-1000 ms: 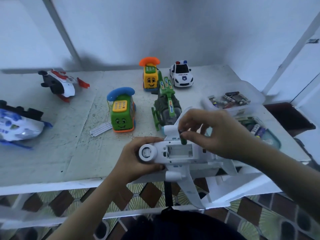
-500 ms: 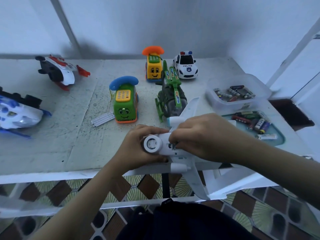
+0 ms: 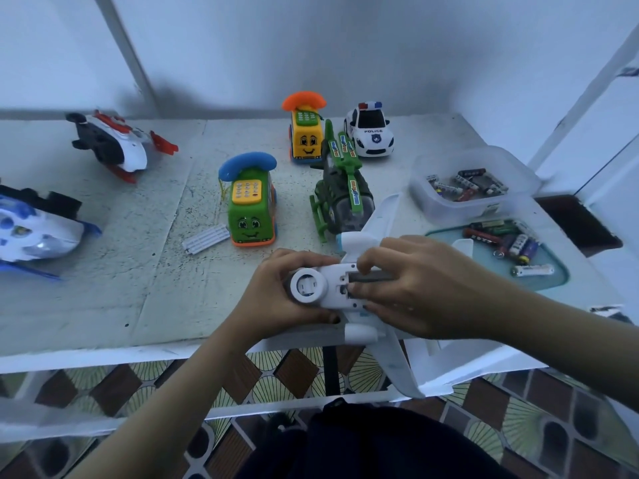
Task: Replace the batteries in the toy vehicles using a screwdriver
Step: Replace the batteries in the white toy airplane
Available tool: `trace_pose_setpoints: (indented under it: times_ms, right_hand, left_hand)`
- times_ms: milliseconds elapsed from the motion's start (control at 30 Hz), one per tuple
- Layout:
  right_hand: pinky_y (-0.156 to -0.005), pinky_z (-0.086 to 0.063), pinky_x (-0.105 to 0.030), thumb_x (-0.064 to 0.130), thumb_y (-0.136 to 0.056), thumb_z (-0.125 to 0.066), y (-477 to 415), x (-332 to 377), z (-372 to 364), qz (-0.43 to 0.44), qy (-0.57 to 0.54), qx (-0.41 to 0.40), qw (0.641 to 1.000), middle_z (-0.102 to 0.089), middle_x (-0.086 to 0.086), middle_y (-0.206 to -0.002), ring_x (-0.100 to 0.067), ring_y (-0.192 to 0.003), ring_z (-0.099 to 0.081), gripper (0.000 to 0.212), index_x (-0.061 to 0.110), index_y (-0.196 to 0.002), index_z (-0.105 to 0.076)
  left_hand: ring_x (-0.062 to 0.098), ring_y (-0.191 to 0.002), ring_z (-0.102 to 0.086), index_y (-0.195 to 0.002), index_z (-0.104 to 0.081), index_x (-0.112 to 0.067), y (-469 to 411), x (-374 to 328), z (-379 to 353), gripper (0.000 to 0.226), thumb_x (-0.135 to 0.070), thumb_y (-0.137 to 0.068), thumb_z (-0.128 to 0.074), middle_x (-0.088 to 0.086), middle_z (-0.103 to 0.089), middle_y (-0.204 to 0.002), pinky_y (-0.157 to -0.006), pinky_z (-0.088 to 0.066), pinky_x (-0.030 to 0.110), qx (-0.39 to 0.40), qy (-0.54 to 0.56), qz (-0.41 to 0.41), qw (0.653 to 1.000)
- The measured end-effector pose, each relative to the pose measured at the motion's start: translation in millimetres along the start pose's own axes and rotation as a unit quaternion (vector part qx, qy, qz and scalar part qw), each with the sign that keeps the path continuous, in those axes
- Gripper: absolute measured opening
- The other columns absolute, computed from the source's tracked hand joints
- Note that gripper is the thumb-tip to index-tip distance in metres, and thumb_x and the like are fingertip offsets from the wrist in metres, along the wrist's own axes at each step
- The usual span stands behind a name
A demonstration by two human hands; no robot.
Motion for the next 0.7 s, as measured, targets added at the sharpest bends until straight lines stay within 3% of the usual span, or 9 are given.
trace_pose_setpoints:
  times_ms: [167, 467, 700]
  right_hand:
    - [-0.068, -0.038, -0.034, 0.035, -0.095, -0.045, 12.2, 0.6, -2.3, -0.015, 0.009, -0.003, 1.0, -0.059, -0.002, -0.086, -0.021, -0.076, -0.053, 0.033, 0.02, -0.106, -0.072]
    - [-0.066, -0.033, -0.034, 0.036, -0.097, -0.041, 15.0, -3.5, -4.0, -0.023, 0.015, 0.009, 1.0, -0.059, 0.003, -0.078, -0.02, -0.07, -0.048, 0.037, 0.023, -0.116, -0.069]
    - [-0.064, -0.032, -0.034, 0.034, -0.094, -0.043, 4.3, -2.7, -4.2, -0.035, 0.027, 0.006, 0.999, -0.058, 0.003, -0.07, -0.021, -0.064, -0.048, 0.034, 0.021, -0.091, -0.075]
  left_hand:
    - [0.006, -0.092, -0.058, -0.109, -0.063, -0.056, 0.2, -1.3, -0.4, 0.066, -0.049, -0.047, -0.085, -0.022, -0.065, -0.097, -0.077, -0.043, 0.012, 0.0, 0.0, 0.0, 1.0]
    - [0.012, -0.091, -0.061, -0.109, -0.065, -0.051, -0.2, 1.2, -0.6, 0.065, -0.048, -0.047, -0.086, -0.013, -0.067, -0.096, -0.077, -0.047, 0.021, 0.007, 0.003, 0.008, 1.0]
    - [0.018, -0.09, -0.063, -0.11, -0.065, -0.047, 0.2, 1.3, 0.4, 0.067, -0.046, -0.047, -0.086, -0.011, -0.068, -0.096, -0.076, -0.053, 0.043, 0.005, 0.004, 0.019, 1.0]
Point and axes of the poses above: each hand's wrist, its own y-axis away from the middle knuckle, its own z-axis out of the back of the hand, x = y × z, the point moved 10 cm from there along -y, towards the middle knuckle
